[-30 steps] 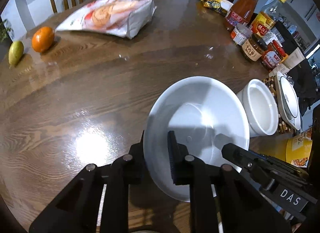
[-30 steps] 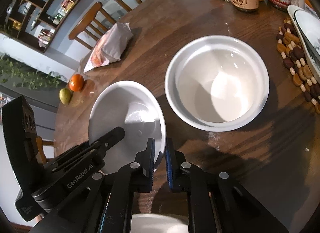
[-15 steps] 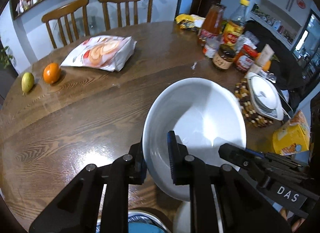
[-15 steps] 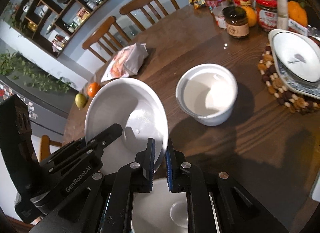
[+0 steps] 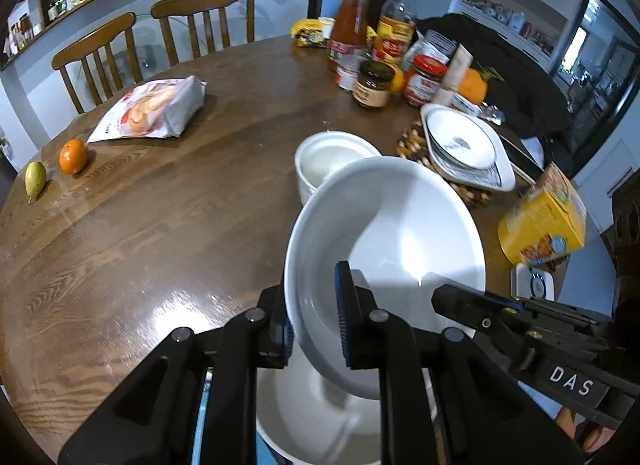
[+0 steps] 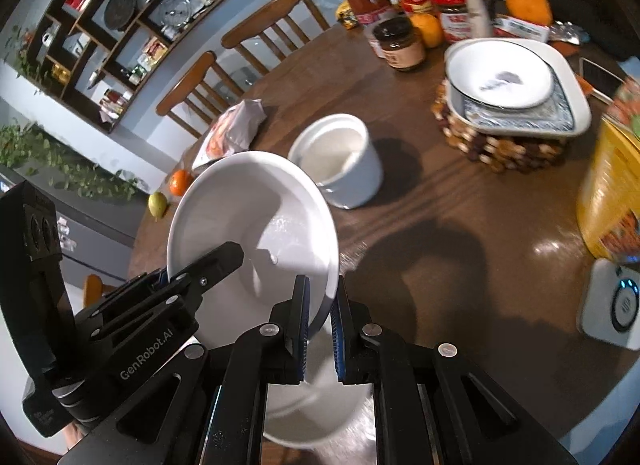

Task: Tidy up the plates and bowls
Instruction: 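Carry the smaller white bowl with both tools over the large white bowl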

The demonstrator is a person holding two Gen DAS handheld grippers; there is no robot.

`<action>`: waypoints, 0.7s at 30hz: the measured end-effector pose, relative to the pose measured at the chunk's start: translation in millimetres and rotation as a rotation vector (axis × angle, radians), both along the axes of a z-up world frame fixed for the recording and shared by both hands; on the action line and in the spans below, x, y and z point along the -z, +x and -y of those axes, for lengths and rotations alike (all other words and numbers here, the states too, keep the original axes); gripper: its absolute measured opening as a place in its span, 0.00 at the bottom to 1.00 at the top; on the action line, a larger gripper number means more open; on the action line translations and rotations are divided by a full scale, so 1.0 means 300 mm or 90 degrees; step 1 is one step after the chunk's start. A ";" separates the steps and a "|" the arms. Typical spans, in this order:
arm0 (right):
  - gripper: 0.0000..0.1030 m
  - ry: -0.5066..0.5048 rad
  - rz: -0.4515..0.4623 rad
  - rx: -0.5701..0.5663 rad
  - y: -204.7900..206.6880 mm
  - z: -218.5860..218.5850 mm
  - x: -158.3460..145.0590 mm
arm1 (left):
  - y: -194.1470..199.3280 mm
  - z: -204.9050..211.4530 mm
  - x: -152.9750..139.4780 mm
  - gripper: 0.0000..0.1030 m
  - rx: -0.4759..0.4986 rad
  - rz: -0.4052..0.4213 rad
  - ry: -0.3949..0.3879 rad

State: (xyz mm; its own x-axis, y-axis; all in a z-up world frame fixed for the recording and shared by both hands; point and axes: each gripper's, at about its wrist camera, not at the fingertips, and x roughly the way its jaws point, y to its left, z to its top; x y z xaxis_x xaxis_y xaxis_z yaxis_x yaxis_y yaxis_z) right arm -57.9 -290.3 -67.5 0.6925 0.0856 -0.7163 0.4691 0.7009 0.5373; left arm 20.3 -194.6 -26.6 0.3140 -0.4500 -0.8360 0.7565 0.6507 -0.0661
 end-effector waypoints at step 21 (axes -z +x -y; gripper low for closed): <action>0.12 -0.026 -0.049 -0.129 -0.041 -0.090 0.052 | -0.110 -0.128 0.076 0.15 -0.084 -0.040 0.029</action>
State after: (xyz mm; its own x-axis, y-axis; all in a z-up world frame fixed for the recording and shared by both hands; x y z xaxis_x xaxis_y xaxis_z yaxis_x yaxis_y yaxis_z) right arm -70.2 -263.4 -83.2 0.6074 0.1879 -0.7718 0.3546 0.8053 0.4751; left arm -12.9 -156.2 -49.5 0.3148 -0.3695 -0.8743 0.6594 0.7477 -0.0786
